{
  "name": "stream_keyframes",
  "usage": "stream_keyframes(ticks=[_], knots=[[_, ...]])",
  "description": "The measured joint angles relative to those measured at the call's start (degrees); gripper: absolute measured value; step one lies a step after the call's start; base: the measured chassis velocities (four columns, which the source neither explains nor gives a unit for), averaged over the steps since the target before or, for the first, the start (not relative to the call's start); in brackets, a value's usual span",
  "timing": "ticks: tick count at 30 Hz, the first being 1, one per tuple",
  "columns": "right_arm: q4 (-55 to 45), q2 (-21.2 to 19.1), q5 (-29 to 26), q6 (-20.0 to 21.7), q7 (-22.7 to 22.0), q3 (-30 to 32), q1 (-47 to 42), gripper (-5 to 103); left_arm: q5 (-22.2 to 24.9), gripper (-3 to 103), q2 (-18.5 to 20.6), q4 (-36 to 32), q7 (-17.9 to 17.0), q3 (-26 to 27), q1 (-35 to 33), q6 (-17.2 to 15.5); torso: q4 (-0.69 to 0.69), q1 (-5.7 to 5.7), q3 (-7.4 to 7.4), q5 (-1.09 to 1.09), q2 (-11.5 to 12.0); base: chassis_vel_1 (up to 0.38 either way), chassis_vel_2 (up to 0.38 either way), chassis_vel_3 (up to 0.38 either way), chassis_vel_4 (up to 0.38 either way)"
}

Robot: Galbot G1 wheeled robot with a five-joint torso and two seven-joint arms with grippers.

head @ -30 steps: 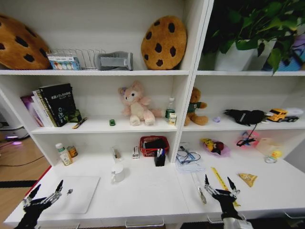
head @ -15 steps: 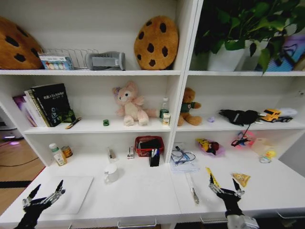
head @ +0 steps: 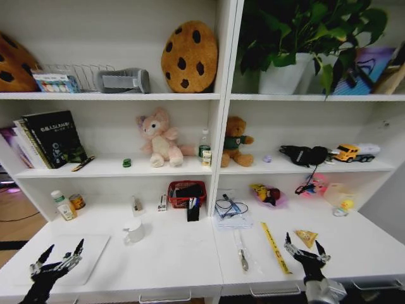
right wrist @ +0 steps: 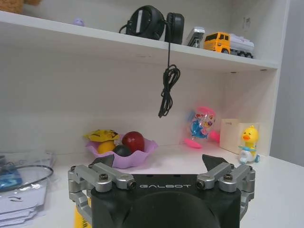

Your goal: Organize the objects on the table.

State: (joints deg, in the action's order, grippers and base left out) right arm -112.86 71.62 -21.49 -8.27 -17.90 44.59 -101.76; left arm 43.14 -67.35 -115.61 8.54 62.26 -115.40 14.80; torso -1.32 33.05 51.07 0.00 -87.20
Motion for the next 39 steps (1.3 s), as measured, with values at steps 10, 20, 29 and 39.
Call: stream_keyframes(ticks=[10,20,29,39], knots=[[4.6,-1.9,-1.7,0.9,-0.2,0.5,2.8,100,0.0,100,0.0,0.0,0.0,0.0,0.0,0.0,0.00,0.00,0.00,0.00,0.0,-0.105,-0.111,0.108,0.104],[6.6,-4.7,-4.7,6.4,-1.6,-2.4,8.4,100,0.0,100,0.0,0.0,0.0,0.0,0.0,0.0,-0.01,-0.01,0.00,0.00,0.0,-0.057,-0.060,0.060,0.057],[12.3,-8.5,-6.8,10.8,-3.4,-5.1,15.3,100,0.0,100,0.0,0.0,0.0,0.0,0.0,0.0,0.01,-0.01,0.01,0.00,0.0,0.007,0.005,-0.003,-0.004],[17.0,-8.1,-6.9,10.9,-3.3,-5.3,15.9,84,0.0,100,0.0,0.0,0.0,0.0,0.0,0.0,-0.01,-0.01,0.00,0.00,0.0,0.000,0.000,0.000,0.000]])
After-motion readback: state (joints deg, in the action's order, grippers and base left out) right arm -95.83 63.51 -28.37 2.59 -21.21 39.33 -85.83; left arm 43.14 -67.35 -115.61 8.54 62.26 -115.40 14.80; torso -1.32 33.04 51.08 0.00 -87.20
